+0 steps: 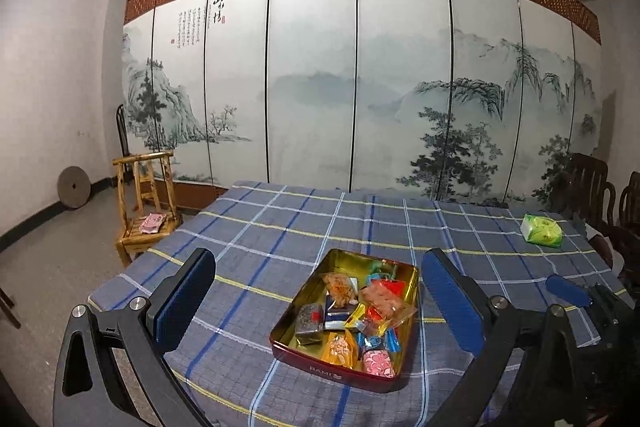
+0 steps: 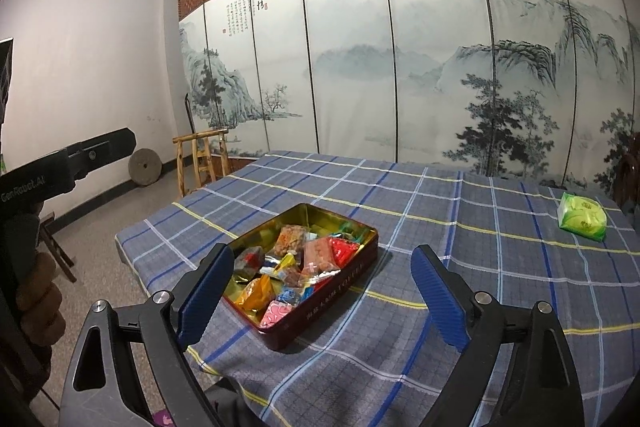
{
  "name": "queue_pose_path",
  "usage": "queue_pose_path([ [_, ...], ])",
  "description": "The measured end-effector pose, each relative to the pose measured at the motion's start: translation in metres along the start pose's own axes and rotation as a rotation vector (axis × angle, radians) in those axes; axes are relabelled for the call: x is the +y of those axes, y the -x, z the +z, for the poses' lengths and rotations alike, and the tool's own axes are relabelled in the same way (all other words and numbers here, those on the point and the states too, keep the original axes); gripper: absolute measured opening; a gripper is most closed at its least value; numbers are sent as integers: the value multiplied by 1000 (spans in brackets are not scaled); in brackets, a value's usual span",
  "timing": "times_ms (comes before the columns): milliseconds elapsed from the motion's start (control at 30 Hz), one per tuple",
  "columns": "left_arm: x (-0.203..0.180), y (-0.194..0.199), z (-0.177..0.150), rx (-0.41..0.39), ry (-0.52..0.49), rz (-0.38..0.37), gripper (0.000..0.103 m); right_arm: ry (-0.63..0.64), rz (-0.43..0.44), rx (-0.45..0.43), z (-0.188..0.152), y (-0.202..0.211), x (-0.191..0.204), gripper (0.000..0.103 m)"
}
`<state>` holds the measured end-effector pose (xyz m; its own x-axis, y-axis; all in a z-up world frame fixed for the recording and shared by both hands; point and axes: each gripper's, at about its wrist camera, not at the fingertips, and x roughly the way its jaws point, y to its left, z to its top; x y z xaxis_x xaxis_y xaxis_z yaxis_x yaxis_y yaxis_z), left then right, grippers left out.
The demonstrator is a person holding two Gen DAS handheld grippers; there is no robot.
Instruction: Organize snacks
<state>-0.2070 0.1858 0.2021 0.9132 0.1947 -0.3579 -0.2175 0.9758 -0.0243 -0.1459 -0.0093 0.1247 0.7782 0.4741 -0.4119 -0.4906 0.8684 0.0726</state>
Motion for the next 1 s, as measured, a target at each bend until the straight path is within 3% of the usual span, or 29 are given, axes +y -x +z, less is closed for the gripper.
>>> queue_pose_path([
  [1000,-17,-33,-22,102,-39,19,102,-2,1,33,-9,-9,-8,97],
])
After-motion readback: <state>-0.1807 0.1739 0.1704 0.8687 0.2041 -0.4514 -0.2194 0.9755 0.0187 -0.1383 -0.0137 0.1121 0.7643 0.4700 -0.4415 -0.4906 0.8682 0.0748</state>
